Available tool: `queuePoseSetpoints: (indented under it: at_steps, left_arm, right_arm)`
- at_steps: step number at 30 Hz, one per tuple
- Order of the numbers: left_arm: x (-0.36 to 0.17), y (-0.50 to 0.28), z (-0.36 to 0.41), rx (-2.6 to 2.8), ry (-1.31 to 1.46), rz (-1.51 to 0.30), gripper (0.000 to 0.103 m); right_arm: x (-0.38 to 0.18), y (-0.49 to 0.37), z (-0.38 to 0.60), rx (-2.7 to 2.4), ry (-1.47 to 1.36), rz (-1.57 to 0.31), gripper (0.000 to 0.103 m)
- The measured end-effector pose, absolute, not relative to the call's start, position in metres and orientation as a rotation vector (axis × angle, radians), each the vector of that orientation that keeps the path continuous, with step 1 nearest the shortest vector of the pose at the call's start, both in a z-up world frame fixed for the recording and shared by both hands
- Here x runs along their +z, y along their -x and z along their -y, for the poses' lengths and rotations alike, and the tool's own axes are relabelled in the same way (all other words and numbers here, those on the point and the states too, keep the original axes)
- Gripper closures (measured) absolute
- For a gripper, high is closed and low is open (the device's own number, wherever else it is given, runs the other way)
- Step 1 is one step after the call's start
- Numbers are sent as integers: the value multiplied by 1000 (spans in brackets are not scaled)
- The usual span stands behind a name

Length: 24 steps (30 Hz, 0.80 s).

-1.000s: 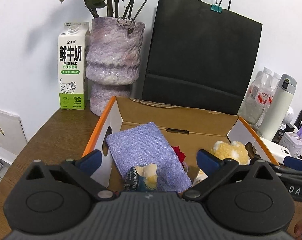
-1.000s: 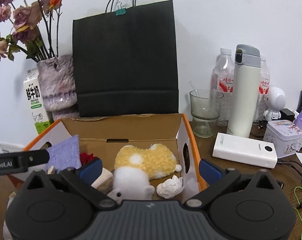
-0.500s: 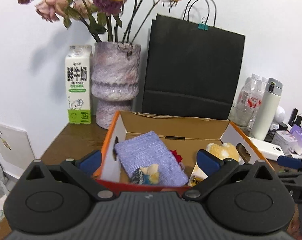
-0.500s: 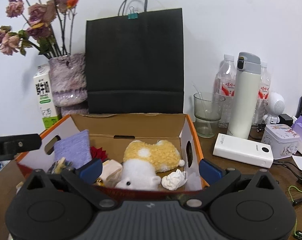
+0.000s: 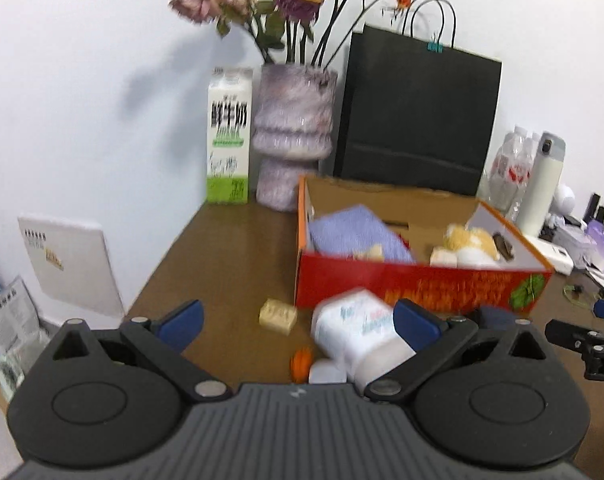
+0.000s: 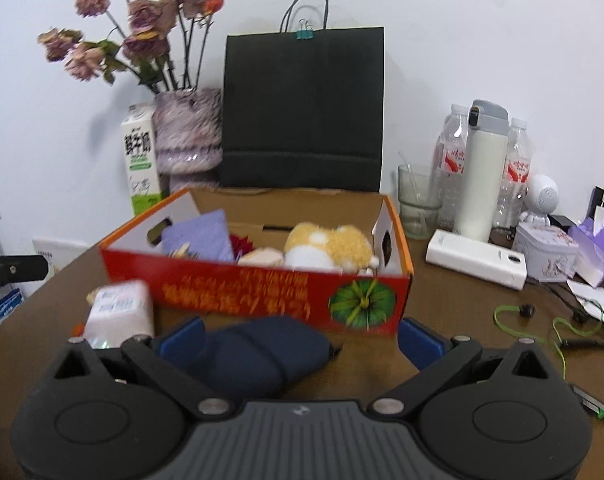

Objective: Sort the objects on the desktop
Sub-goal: 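Withdraw both tools back toward the white bottle cap and cable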

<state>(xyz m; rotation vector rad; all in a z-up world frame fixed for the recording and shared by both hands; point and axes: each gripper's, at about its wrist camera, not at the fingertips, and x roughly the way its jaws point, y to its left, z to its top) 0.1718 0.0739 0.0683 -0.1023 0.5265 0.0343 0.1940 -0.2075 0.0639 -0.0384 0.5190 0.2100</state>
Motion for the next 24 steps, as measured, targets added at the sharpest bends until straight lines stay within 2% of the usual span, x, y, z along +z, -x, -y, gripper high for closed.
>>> queuePoseSetpoints:
  at_steps: [19, 24]
  left_arm:
    - [16, -134, 1, -98, -36, -616, 0]
    - [9, -140, 12, -112, -32, -631, 5]
  right_arm:
    - [22, -149, 207, 228, 95, -648, 0]
    - [16, -152, 211, 200, 82, -665, 1]
